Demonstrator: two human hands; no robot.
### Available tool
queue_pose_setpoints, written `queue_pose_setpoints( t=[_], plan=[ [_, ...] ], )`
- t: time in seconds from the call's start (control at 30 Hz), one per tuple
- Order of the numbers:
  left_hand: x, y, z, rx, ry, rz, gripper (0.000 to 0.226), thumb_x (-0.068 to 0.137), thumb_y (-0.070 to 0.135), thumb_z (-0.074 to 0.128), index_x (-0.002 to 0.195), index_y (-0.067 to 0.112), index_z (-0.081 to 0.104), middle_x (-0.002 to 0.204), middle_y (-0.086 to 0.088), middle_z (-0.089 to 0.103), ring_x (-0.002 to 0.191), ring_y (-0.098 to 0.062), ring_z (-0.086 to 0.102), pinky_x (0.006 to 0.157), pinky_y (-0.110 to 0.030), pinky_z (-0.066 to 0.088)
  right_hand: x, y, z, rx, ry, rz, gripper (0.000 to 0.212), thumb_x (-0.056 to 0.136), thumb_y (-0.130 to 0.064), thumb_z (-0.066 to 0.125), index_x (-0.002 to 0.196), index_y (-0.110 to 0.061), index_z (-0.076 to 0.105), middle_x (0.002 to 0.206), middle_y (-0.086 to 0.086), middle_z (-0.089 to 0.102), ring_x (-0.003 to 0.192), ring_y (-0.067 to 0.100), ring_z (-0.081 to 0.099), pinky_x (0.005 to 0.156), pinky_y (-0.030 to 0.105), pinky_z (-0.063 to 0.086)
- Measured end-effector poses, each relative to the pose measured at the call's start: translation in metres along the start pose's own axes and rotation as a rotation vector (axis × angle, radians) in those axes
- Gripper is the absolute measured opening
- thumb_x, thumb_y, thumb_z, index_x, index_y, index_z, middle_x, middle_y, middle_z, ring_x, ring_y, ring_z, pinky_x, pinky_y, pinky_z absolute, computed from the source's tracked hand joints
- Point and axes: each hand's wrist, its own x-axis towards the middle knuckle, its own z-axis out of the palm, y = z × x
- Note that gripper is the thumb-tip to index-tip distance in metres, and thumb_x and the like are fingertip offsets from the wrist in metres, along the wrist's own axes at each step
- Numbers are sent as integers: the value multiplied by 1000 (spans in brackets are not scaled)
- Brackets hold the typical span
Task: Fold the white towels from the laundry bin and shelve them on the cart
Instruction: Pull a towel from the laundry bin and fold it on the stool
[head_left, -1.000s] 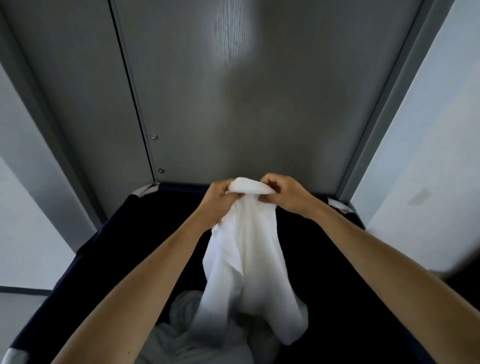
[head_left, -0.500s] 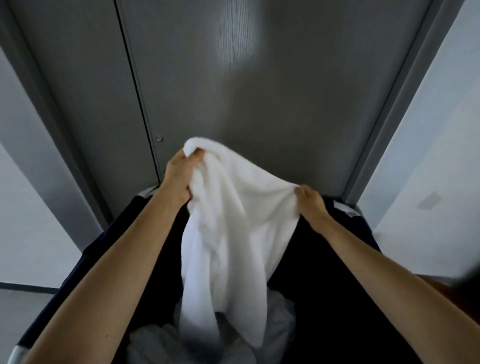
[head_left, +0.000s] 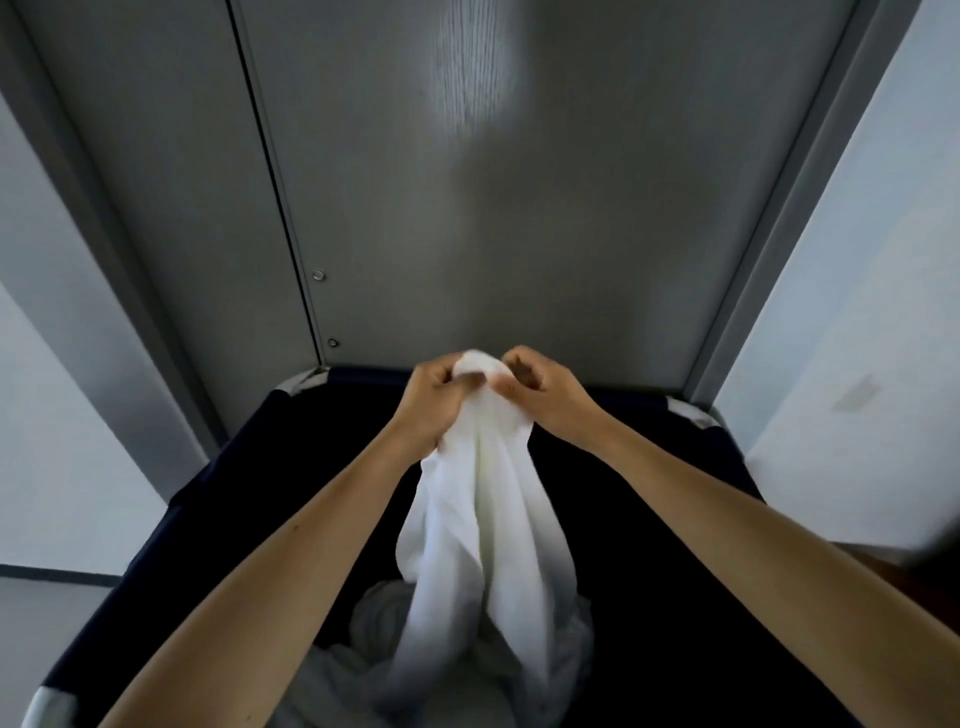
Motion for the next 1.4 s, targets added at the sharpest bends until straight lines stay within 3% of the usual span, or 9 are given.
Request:
queue_pose_setpoints(
  t=[0.2, 0.33, 0.5, 0.6, 0.77, 0.97, 1.13, 1.3, 1.4],
  plan=[
    [21, 52, -22, -584, 209, -48, 11, 97, 20, 51, 93, 13, 60, 84, -2, 65, 75, -14, 64, 60, -23, 54, -13, 48, 0, -71, -164, 308, 31, 91, -33, 60, 90, -2, 64, 83, 1, 59, 79, 12, 56, 73, 28, 45],
    [32, 38, -39, -66, 201, -32, 16, 85, 14, 68, 88, 29, 62, 89, 7, 63, 82, -11, 58, 66, -21, 48, -6, 47, -19, -84, 71, 331, 25, 94, -27, 55, 77, -8, 59, 79, 5, 59, 76, 16, 54, 66, 28, 39],
    [4, -20, -9, 294, -190, -40, 56, 74, 27, 79, 125, 27, 56, 117, 9, 59, 108, -7, 54, 84, -19, 41, 11, -10, -26, -199, 31, 68, 14, 88, -22, 61, 81, -10, 63, 75, -3, 60, 73, 9, 51, 61, 14, 38],
    [-2, -26, 9, 279, -218, -98, 32, 71, 50, 71, 101, 42, 62, 103, 7, 67, 99, -13, 61, 78, -38, 53, 20, -30, -19, -256, -56, -25, 23, 82, -26, 68, 79, -3, 66, 72, 5, 64, 68, 7, 51, 59, 19, 38],
    [1, -12, 12, 71, -65, -25, 21, 88, 23, 64, 79, 4, 62, 69, -6, 51, 64, -17, 44, 60, -33, 37, 11, -18, -23, -137, -39, 40, 20, 80, -33, 71, 70, -22, 59, 63, -11, 53, 55, -2, 45, 53, 11, 34],
    [14, -2, 3, -129, 76, -66, 23, 89, 11, 62, 68, 20, 59, 63, 7, 57, 58, -7, 54, 60, -23, 45, -3, 24, -31, -191, -225, 323, 29, 91, -35, 57, 109, -13, 65, 108, 2, 67, 99, 16, 61, 87, 28, 46],
    [26, -18, -22, 414, 74, -96, 18, 76, 11, 74, 88, 20, 64, 80, 6, 56, 83, -13, 52, 73, -20, 36, 2, 53, -54, -397, 134, 474, 39, 100, -30, 39, 114, 2, 58, 123, 20, 57, 116, 31, 52, 82, 29, 36],
    [18, -41, -46, 748, -67, -342, 31, 83, 5, 58, 112, 11, 54, 102, -5, 50, 90, -22, 53, 67, -24, 41, 0, 67, -53, -165, 203, 678, 31, 97, -24, 43, 83, 0, 58, 84, 10, 54, 78, 24, 52, 59, 26, 36],
    [8, -51, -46, 1205, -215, -320, 18, 87, 9, 55, 103, 2, 57, 101, -12, 58, 94, -27, 59, 69, -28, 45, 0, 74, -38, 61, 221, 760, 27, 93, -18, 48, 70, -6, 51, 76, 9, 53, 72, 23, 53, 69, 26, 41]
  ],
)
